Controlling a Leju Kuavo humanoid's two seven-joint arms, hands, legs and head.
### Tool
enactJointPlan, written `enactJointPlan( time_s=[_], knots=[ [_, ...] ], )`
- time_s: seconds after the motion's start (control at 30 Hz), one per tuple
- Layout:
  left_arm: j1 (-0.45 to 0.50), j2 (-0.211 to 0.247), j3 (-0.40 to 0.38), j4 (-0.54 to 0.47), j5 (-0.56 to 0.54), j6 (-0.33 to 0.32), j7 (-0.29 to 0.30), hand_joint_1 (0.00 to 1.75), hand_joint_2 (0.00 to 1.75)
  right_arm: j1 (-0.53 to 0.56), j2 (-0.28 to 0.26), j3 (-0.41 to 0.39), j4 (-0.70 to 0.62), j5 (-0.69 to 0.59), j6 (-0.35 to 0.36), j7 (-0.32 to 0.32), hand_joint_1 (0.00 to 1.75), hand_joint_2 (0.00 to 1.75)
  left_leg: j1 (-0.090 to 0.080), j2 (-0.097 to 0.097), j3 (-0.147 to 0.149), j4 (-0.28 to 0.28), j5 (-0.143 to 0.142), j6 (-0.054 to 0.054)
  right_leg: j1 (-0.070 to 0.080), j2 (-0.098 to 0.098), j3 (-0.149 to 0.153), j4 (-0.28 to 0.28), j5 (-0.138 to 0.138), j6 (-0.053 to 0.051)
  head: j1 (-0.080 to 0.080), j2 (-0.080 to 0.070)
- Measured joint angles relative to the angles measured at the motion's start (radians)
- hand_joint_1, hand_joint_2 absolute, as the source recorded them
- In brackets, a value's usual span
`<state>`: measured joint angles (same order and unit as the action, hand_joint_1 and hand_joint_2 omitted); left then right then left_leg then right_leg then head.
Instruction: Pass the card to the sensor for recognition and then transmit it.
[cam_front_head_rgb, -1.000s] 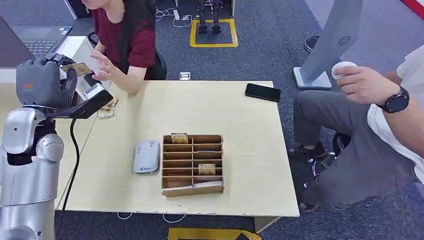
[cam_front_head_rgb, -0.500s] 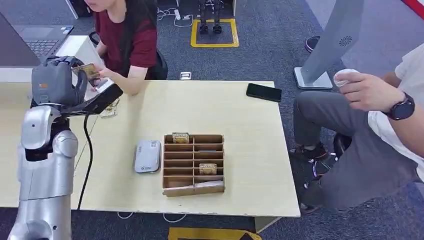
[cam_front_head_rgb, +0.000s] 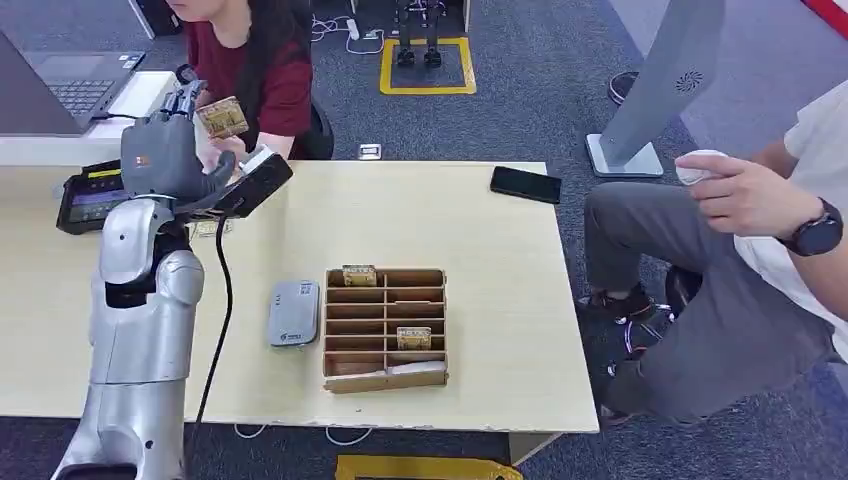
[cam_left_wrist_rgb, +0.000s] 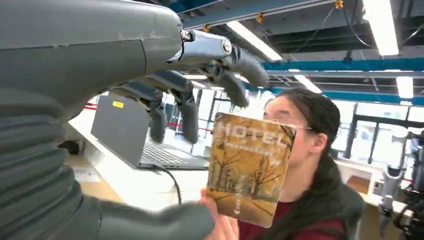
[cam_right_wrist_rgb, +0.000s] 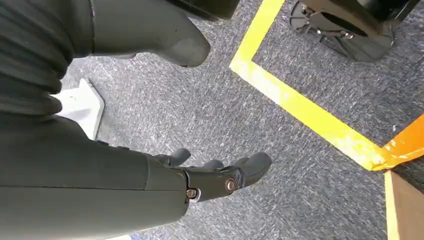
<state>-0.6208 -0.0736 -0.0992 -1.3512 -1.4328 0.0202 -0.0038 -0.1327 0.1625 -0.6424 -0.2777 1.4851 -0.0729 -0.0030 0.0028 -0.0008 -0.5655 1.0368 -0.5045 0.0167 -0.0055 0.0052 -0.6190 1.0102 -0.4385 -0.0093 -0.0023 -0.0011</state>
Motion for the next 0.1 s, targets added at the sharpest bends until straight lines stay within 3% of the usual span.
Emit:
enactJointPlan(
  time_s=[0.1],
  knots=[
    [0.000, -0.009, -0.002, 0.000, 0.000, 0.000, 0.000, 0.00, 1.75, 0.001, 0.000, -0.002, 0.000, 0.001, -0.001, 0.002, 0.00, 1.75, 0.000, 0.000, 0.000, 0.000, 0.000, 0.000, 0.000, 0.000, 0.000, 0.000, 0.000, 0.000, 0.000, 0.000]
  ],
)
